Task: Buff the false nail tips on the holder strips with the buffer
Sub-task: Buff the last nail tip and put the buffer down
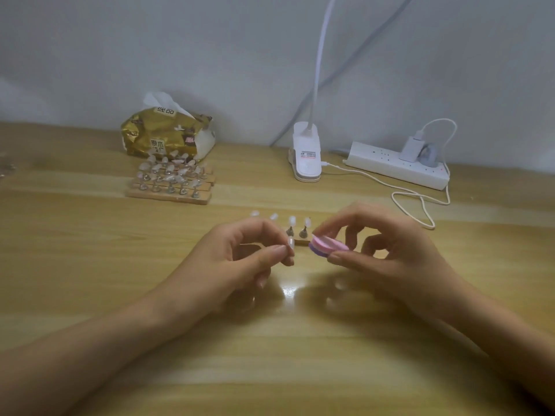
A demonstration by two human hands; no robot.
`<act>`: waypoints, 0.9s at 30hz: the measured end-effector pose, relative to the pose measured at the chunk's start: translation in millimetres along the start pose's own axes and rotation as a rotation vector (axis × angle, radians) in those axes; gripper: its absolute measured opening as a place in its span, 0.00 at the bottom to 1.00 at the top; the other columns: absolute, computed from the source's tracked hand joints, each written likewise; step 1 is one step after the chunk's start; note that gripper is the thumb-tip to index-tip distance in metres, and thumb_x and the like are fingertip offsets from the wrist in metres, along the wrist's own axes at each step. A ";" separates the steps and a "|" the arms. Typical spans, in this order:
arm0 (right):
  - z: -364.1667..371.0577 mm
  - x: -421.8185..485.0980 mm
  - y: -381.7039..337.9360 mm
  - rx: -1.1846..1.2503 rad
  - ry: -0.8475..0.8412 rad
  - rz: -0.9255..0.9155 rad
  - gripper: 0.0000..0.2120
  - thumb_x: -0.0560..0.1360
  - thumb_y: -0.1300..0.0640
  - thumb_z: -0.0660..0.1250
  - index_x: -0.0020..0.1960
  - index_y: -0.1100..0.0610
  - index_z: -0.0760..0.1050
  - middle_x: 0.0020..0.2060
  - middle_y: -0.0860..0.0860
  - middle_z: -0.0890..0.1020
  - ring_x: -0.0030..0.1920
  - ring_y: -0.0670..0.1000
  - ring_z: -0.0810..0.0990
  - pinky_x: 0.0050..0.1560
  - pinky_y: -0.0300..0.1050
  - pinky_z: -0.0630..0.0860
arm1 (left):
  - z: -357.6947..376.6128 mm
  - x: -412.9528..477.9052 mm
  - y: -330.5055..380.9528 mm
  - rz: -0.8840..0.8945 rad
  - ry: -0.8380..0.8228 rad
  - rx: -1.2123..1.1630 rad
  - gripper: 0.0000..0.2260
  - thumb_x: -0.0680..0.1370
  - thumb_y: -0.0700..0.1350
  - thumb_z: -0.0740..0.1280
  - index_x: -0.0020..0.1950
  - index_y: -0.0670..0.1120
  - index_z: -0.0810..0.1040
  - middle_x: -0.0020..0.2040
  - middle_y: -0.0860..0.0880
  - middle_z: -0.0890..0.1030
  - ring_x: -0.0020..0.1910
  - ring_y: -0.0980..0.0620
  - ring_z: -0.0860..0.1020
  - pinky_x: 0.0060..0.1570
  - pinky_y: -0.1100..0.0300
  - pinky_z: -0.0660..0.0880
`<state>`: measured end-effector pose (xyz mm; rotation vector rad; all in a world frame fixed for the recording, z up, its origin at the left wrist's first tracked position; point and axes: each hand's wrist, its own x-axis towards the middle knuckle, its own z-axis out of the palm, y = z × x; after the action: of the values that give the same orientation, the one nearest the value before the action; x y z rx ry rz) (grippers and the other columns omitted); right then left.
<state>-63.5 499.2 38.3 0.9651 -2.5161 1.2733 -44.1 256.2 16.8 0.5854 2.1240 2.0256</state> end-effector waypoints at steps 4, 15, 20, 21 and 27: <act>20.0 -3.5 -5.0 0.148 0.114 -0.066 0.13 0.72 0.56 0.75 0.56 0.48 0.81 0.49 0.46 0.83 0.41 0.52 0.80 0.32 0.45 0.77 | 1.8 -0.6 0.4 0.026 -0.008 0.046 0.04 0.74 0.48 0.71 0.45 0.49 0.82 0.41 0.48 0.85 0.28 0.58 0.72 0.28 0.73 0.67; 29.1 -2.0 -10.9 0.093 0.155 -0.153 0.10 0.73 0.61 0.75 0.53 0.52 0.82 0.50 0.48 0.81 0.43 0.53 0.82 0.38 0.45 0.81 | 2.1 -1.2 0.3 0.040 -0.011 0.097 0.07 0.72 0.50 0.73 0.44 0.48 0.82 0.41 0.48 0.84 0.27 0.55 0.71 0.28 0.67 0.68; 28.5 -1.4 -10.4 0.052 0.168 -0.174 0.10 0.73 0.62 0.75 0.53 0.52 0.82 0.49 0.49 0.82 0.43 0.52 0.82 0.39 0.42 0.80 | 1.9 -1.5 -0.8 0.047 -0.002 0.107 0.12 0.69 0.55 0.72 0.43 0.47 0.81 0.40 0.48 0.84 0.27 0.55 0.71 0.27 0.67 0.68; 29.4 -1.6 -11.0 0.051 0.166 -0.188 0.10 0.73 0.62 0.75 0.53 0.52 0.82 0.48 0.50 0.82 0.43 0.51 0.82 0.39 0.42 0.80 | 1.7 -1.4 -1.3 0.046 -0.001 0.107 0.13 0.69 0.56 0.72 0.43 0.47 0.81 0.40 0.48 0.84 0.27 0.54 0.71 0.27 0.66 0.67; 29.2 -0.4 -9.8 0.035 0.175 -0.187 0.09 0.72 0.64 0.74 0.52 0.56 0.84 0.47 0.52 0.82 0.41 0.51 0.81 0.39 0.45 0.80 | 2.8 -0.9 -1.2 0.055 0.001 0.107 0.11 0.70 0.53 0.73 0.42 0.46 0.80 0.39 0.49 0.83 0.26 0.56 0.71 0.28 0.68 0.67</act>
<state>-53.1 472.7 26.4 1.0210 -2.2237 1.2880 -42.5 258.4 15.4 0.6656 2.2518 1.9489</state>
